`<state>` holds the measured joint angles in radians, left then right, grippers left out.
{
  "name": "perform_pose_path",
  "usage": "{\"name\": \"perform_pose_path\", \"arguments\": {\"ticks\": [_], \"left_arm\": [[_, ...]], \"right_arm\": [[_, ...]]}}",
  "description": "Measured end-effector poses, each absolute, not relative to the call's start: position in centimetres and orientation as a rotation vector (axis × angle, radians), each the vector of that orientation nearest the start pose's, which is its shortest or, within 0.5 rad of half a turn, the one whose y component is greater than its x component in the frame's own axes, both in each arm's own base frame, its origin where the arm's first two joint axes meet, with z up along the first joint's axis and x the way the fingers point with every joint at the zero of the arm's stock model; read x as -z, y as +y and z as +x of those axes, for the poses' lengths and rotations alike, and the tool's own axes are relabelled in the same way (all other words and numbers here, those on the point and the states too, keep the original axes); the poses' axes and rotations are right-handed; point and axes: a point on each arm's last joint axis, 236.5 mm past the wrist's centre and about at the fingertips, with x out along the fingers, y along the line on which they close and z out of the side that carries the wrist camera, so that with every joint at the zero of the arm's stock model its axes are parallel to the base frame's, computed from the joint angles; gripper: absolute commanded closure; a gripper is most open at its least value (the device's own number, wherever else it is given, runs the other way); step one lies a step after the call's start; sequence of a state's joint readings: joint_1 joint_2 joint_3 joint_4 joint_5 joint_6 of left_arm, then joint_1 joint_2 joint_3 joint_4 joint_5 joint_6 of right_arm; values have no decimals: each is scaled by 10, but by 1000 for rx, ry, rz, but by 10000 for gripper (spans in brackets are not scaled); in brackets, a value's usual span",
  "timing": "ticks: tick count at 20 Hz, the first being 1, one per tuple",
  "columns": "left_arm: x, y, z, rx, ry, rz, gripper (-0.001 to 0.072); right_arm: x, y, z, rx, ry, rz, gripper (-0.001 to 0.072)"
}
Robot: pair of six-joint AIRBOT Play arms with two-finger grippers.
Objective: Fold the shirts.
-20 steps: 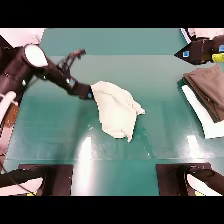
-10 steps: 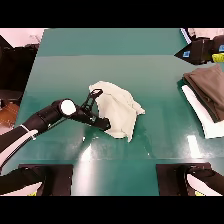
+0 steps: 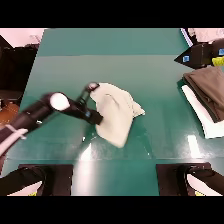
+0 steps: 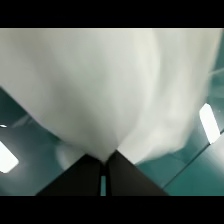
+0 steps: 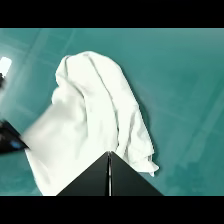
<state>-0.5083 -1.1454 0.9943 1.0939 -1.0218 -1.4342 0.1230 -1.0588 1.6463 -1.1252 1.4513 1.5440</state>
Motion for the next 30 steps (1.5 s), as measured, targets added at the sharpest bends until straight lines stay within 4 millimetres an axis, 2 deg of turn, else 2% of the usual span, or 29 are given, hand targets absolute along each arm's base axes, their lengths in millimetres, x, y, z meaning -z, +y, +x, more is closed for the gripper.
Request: {"name": "perform_pose_path", "arguments": {"ticks": [1, 2, 3, 4, 5, 8, 11, 14, 17, 20, 23, 27, 28, 29, 30], "left_arm": [[-53, -244, 291, 708, 1152, -4, 680], [-78, -226, 301, 674, 1095, 29, 679], [-104, -206, 310, 632, 1035, 57, 679], [-126, -189, 315, 594, 985, 78, 679], [-144, -177, 317, 565, 943, 92, 679], [-171, -153, 316, 508, 887, 117, 679], [-177, -141, 314, 480, 889, 133, 679], [-176, -137, 310, 473, 903, 141, 679], [-176, -134, 309, 467, 911, 146, 679], [-175, -133, 308, 464, 915, 148, 679], [-175, -133, 308, 464, 917, 148, 679], [-175, -133, 308, 464, 919, 149, 679], [-175, -133, 308, 464, 919, 149, 679], [-175, -133, 308, 464, 919, 149, 679], [-175, -133, 308, 464, 919, 149, 680]], "right_arm": [[-263, 144, 332, -521, 882, 165, 691], [-254, 144, 331, -522, 914, 166, 644], [-242, 145, 330, -522, 951, 168, 444], [-225, 147, 329, -524, 1000, 171, 285], [-206, 150, 328, -528, 1055, 176, 256], [-138, 171, 325, -558, 1220, 199, 258], [-76, 221, 319, -668, 1320, 263, 258], [-30, 278, 307, -779, 1386, 362, 258], [2, 328, 288, -866, 1445, 445, 258], [24, 362, 266, -921, 1500, 486, 258], [39, 385, 246, -951, 1538, 490, 259], [52, 403, 229, -967, 1557, 467, 272], [54, 405, 227, -966, 1554, 463, 369], [56, 408, 227, -965, 1548, 459, 567], [58, 410, 226, -963, 1543, 455, 696]]}}
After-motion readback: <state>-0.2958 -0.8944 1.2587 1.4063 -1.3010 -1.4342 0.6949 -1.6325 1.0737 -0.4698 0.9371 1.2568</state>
